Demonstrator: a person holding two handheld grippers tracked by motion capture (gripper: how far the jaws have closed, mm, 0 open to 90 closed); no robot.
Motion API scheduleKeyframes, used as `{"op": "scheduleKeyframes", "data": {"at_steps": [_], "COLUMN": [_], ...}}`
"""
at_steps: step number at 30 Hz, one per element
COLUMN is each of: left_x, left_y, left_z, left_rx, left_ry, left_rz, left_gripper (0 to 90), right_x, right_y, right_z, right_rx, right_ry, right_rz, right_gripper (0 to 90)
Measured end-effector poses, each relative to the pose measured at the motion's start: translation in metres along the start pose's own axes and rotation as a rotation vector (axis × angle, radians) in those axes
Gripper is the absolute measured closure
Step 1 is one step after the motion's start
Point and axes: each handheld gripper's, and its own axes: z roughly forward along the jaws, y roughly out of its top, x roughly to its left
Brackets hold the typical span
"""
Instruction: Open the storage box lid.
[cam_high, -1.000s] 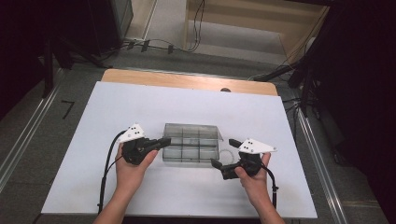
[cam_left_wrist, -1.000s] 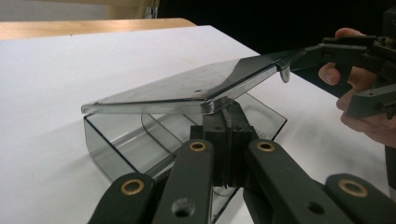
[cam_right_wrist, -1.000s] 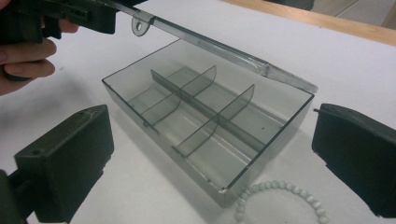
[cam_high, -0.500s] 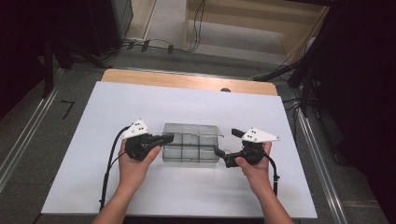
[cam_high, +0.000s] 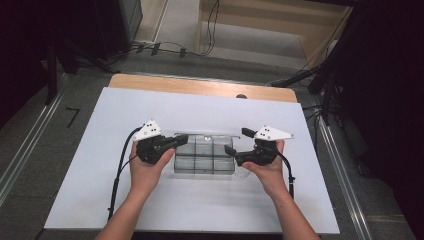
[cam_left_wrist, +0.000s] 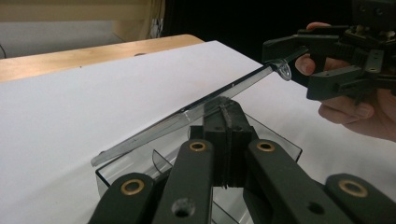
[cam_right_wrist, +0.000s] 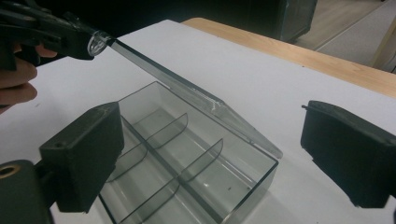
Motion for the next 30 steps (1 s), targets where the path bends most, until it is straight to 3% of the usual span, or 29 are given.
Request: {"op": "scheduleKeyframes", "data": {"at_steps": [4, 9, 13, 17, 23, 24, 27, 30], "left_x": [0.002, 0.006, 0.01, 0.014, 0.021, 0.021, 0.02, 0.021], "left_y": [0.004, 0.009, 0.01, 0.012, 0.014, 0.014, 0.012, 0.008], "left_z": [0.002, 0.005, 0.007, 0.01, 0.01, 0.01, 0.007, 0.002], "left_rx": [0.005, -0.006, -0.009, -0.003, -0.005, 0.004, 0.03, 0.02], "left_ry": [0.006, 0.011, 0.019, 0.025, 0.025, 0.014, 0.01, 0.01], "left_rz": [0.01, 0.005, -0.003, 0.0, -0.013, -0.017, 0.008, 0.015], "left_gripper": [90.0, 90.0, 90.0, 90.0, 89.6, 88.7, 74.0, 66.2], "right_x": [-0.003, -0.004, -0.01, -0.019, -0.025, -0.025, -0.028, -0.031], "right_y": [0.002, 0.004, 0.003, 0.002, 0.009, 0.01, 0.012, 0.012], "right_z": [0.003, 0.01, 0.014, 0.016, 0.018, 0.019, 0.02, 0.022], "right_rx": [-0.011, -0.003, -0.014, -0.034, -0.016, -0.014, -0.016, -0.021], "right_ry": [-0.007, -0.023, -0.019, -0.015, -0.01, -0.012, -0.017, -0.015], "right_rz": [0.007, -0.016, 0.004, 0.024, -0.007, -0.011, -0.002, 0.017], "right_gripper": [23.1, 33.5, 41.8, 57.2, 61.9, 62.4, 63.7, 64.9]}}
